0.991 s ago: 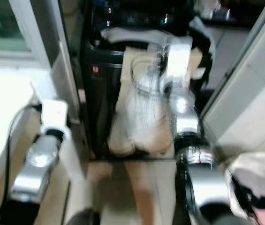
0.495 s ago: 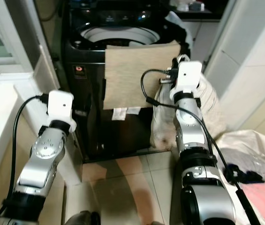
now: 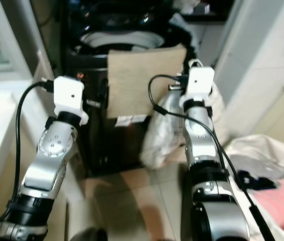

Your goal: Clothes washing

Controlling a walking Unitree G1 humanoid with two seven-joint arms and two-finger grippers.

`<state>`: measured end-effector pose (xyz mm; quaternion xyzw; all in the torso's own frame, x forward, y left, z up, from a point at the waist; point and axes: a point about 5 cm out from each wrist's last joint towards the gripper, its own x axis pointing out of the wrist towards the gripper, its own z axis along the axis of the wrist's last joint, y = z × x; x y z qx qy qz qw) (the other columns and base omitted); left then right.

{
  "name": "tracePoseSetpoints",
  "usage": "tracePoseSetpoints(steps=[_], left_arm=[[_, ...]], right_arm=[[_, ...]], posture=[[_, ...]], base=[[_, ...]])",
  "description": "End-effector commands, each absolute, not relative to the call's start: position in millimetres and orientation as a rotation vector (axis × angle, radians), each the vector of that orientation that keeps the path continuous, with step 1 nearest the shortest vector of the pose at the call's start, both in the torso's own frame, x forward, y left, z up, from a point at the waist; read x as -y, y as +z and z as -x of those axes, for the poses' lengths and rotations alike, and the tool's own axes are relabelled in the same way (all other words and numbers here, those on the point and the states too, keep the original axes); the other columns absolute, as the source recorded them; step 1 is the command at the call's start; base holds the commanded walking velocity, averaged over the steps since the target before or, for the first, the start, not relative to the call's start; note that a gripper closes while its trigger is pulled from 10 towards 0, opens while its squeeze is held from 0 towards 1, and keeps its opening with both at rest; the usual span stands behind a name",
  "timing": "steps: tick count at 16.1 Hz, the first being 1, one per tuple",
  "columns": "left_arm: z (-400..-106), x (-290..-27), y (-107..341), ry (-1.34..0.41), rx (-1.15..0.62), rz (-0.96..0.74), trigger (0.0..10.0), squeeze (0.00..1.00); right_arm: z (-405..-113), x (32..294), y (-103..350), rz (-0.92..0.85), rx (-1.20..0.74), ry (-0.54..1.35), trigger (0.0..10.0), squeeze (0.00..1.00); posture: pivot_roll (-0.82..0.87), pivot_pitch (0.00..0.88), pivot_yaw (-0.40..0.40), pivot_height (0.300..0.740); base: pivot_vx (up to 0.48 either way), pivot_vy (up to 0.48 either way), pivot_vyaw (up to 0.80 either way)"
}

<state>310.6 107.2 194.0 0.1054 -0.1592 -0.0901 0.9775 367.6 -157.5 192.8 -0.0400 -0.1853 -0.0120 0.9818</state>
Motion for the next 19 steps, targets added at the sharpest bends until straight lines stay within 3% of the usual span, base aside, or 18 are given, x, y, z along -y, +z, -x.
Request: tracePoseSetpoints(steps=[1,7,10,15,19], left_arm=[[-309.1,-98.3,202.4,-0.223,0.361,-0.209,10.0,0.00],[-310.3,-99.2,211.7,-0.224,0.404,-0.196,10.0,0.00],[-311.9,-94.6,223.9,-0.259,0.459,-0.302,10.0,0.00],[-315.4,-88.3,228.6,-0.287,0.468,-0.270,10.0,0.00],[-316.4,-84.6,229.1,-0.310,0.474,-0.282,10.0,0.00]], right_arm=[[-372.3,157.1,231.4,0.107,0.511,-0.020,10.0,0.00],[-381.0,149.0,285.2,0.124,0.648,0.012,10.0,0.00],[-379.6,157.8,313.3,0.102,0.718,-0.015,10.0,0.00],[-381.6,163.4,330.1,0.110,0.756,-0.029,10.0,0.00],[-379.5,152.8,422.7,0.175,0.882,0.041,10.0,0.00]], posture=[[-0.03,0.000,-0.018,0.740],[-0.02,0.000,-0.022,0.740],[-0.02,0.000,-0.026,0.740],[-0.03,0.000,-0.015,0.740],[-0.03,0.000,-0.010,0.740]], base=[[0.480,0.000,0.00],[0.480,0.000,0.00],[0.480,0.000,0.00],[0.474,0.000,0.00],[0.480,0.000,0.00]])
